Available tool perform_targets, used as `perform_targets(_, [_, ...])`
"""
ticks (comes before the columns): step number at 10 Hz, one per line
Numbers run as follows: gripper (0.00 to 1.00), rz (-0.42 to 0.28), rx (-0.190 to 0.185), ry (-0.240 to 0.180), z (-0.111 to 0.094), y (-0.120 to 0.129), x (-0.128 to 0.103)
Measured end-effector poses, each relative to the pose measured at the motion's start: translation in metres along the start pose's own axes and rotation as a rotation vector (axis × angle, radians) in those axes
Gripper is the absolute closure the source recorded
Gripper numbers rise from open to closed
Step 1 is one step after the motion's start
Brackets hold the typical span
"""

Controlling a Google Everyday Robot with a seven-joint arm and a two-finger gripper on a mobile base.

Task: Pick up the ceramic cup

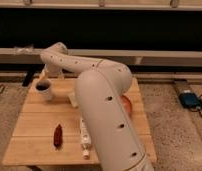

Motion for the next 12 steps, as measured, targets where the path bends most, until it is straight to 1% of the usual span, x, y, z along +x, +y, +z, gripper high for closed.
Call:
perform_targets(6, [0.2, 0.033, 0.014, 0.046, 0.018, -0.012, 0.01])
perform_targets(10, [0.2, 0.023, 0.022, 0.07, 0.029, -0.012, 0.011])
perform_targets(11, [0.22, 0.019, 0.025, 0.075, 0.031, -0.01, 0.01])
perform_targets(12, [0.3, 0.017, 0.031, 0.08, 0.033, -0.011, 0.01])
